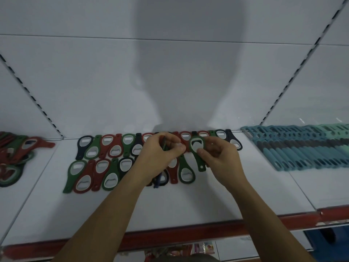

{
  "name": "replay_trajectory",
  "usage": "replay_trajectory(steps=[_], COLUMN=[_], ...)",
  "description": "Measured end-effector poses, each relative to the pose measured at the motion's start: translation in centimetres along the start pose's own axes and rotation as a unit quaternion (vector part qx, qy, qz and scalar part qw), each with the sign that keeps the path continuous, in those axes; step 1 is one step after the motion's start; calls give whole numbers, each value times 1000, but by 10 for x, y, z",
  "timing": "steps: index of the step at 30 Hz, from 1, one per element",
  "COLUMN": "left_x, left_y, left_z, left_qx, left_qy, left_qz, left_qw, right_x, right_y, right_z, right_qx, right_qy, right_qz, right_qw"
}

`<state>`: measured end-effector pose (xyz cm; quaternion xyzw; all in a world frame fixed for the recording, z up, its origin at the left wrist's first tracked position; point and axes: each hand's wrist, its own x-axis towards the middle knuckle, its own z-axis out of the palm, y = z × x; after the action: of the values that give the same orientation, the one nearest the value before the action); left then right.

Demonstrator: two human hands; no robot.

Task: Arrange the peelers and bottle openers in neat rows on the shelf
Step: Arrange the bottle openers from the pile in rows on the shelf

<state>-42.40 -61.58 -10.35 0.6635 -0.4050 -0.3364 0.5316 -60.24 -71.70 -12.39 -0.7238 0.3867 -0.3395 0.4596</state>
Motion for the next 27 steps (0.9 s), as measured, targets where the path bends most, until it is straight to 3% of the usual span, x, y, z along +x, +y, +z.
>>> replay_trajectory(steps=[1, 3, 7, 10, 16, 27], left_x=[2, 2, 0, -1, 1, 2], left_y=[-1, -3, -10, -15, -19, -24], left_z=[-5, -6, 7, 12, 14, 14], left_qx=[142, 349, 490, 501, 525, 523], left_qy=[-8, -26, -90, -99, -118, -126], left_qz=[53, 134, 158, 170, 157, 143], left_qw=[988, 927, 853, 843, 828, 831], right_x=[0, -3, -8, -9, -18, -11], right_y=[6, 17, 23, 27, 35, 37], right_z=[-4, -8, 0, -5, -16, -17], right_qx=[-73, -185, -244, -275, -301, -308], right_qy=[5, -1, 2, -3, -139, -150], right_qz=[19, 39, 10, 12, -85, -123], right_qw=[997, 982, 970, 961, 939, 931])
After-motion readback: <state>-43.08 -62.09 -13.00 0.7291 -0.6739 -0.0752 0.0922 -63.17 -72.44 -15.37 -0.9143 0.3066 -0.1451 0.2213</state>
